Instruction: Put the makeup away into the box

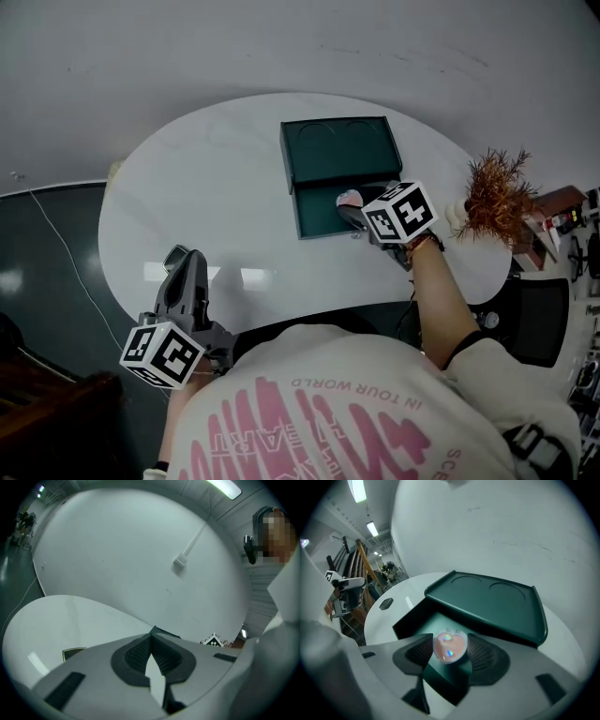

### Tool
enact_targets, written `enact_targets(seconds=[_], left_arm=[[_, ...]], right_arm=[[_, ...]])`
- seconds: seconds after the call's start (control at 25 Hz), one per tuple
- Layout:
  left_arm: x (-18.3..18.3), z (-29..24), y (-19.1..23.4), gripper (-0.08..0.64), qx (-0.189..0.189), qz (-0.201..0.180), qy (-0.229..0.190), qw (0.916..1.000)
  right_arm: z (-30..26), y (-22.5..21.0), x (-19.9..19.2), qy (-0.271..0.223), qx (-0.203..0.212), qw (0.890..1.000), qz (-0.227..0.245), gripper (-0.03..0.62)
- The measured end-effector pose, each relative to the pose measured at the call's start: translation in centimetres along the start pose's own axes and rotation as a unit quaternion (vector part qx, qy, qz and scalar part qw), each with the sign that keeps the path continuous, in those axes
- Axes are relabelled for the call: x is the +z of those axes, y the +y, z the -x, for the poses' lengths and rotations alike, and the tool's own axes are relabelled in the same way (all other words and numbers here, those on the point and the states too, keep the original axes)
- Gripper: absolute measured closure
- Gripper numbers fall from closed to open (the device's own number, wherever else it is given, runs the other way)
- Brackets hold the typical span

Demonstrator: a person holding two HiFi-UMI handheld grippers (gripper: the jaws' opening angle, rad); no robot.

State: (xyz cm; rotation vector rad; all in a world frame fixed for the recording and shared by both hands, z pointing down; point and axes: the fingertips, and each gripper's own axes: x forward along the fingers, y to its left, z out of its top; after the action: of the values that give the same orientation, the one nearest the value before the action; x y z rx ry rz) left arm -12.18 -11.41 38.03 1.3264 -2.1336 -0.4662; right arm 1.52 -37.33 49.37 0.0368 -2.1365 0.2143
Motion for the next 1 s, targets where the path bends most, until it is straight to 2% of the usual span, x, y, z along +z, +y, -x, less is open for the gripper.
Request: enact_targets(seconds=[0.16,0.36,1.0], left_arm=[[-0.1,0.6,0.1,0.558,0.020,0.008,-0.016,0.9996],[-0.5,0.6,-0.4,0.558,0.028,0.009,-0.026,0.9992],[-1.6,1.5,-1.8,0.558,0.041,0.000,-0.037,0.9985]], right_arm=[[-1.0,-0.1,-0.4,0.023,0.004,0.999,0.029,0.359],[-1.9,0.1,-1.1,0.043,0.015,0.997,0.059,0.359],[-3.0,-0.2,-1.9,0.082,0.007,0.994,0.068,0.356]])
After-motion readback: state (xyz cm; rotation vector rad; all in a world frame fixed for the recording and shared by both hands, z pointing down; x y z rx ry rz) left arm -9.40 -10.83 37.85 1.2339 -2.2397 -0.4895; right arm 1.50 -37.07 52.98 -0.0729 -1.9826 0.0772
